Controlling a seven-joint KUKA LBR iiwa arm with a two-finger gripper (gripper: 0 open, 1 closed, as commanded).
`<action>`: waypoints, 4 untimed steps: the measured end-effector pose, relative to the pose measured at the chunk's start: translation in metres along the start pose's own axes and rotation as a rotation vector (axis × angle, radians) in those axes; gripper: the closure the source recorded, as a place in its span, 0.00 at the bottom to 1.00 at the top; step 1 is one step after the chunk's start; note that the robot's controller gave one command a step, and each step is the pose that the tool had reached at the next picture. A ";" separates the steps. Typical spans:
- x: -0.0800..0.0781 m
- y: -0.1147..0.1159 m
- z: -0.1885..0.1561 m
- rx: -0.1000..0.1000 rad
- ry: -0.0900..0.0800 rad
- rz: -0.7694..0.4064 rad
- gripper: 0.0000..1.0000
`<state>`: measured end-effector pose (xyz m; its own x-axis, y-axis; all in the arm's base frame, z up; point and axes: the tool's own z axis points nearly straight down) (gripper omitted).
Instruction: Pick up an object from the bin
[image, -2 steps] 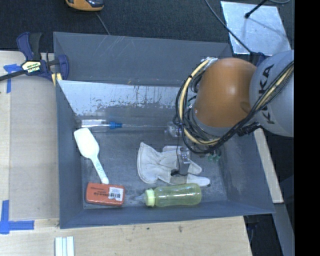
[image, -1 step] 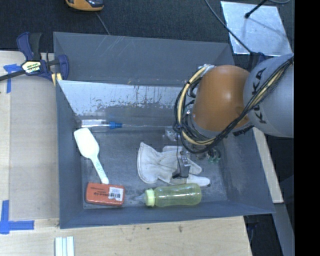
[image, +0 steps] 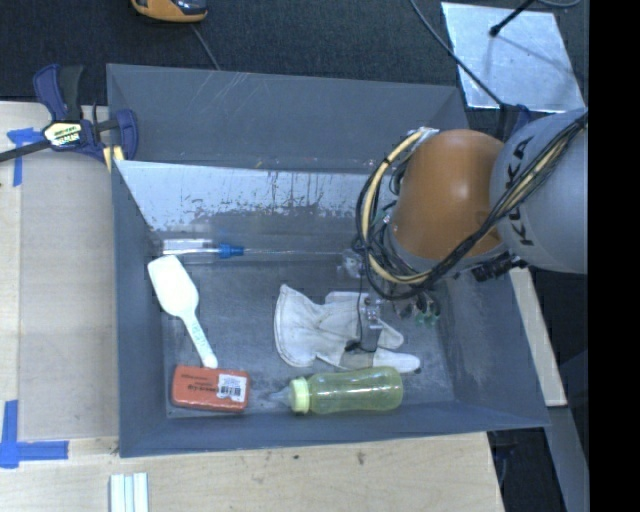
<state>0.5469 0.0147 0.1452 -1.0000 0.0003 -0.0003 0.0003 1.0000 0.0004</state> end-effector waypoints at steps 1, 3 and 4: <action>-0.014 0.000 0.023 0.001 -0.007 0.020 0.00; -0.013 -0.012 0.074 -0.001 -0.004 0.044 1.00; -0.020 -0.022 0.031 0.000 0.005 0.040 1.00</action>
Offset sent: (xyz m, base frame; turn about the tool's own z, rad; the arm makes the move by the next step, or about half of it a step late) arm 0.0113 -0.0127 -0.0752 0.0438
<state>0.5667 -0.0076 0.1139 -0.9992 0.0406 0.0051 0.0406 0.9992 0.0005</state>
